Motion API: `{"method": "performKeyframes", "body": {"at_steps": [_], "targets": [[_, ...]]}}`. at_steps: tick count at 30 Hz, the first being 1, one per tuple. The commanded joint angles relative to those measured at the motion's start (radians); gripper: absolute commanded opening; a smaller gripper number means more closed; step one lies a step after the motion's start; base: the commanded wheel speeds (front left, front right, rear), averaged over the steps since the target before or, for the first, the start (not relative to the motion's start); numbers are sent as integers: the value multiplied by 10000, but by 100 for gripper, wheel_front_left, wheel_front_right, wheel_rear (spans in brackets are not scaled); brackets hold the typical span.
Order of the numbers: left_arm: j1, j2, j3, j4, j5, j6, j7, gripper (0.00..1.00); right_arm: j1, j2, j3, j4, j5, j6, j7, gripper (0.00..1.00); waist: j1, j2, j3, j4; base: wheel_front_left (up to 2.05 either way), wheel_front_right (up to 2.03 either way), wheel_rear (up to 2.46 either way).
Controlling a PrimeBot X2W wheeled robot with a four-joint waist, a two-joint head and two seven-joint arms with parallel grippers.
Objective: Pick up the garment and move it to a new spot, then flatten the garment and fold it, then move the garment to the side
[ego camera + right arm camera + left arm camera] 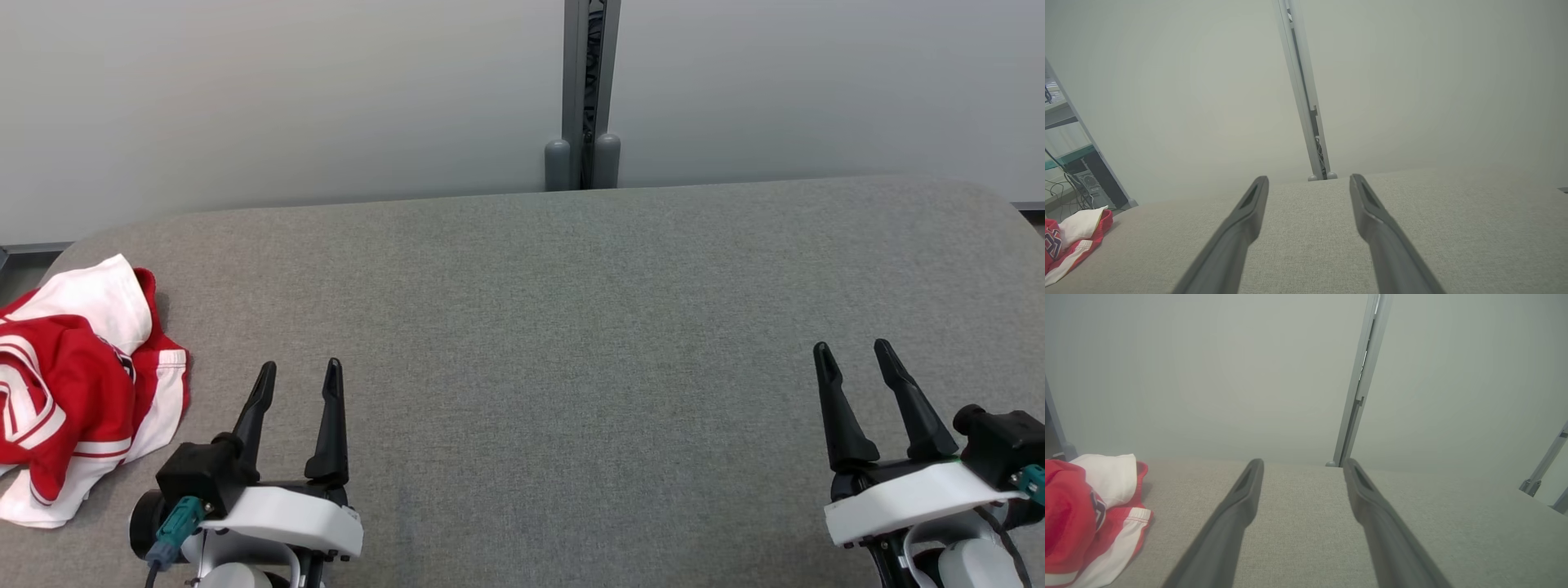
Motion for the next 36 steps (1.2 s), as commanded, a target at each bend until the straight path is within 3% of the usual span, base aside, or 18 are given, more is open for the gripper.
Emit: {"method": "performKeyframes", "body": {"at_steps": [1,22,36], "targets": [[-172,54,-50,18,269,76,-94,100,34,-99,41,-77,-242,48,-140,100,0,0,-11,-16,0,0,0],[-376,67,-349,290,1490,204,-440,100,150,-236,136,-247,-1609,52,-554,100,-1,0,78,12,0,0,0],[-446,66,-331,325,1291,232,-439,100,16,-245,154,-294,-1603,50,-544,100,-1,0,261,13,0,0,0]]}}
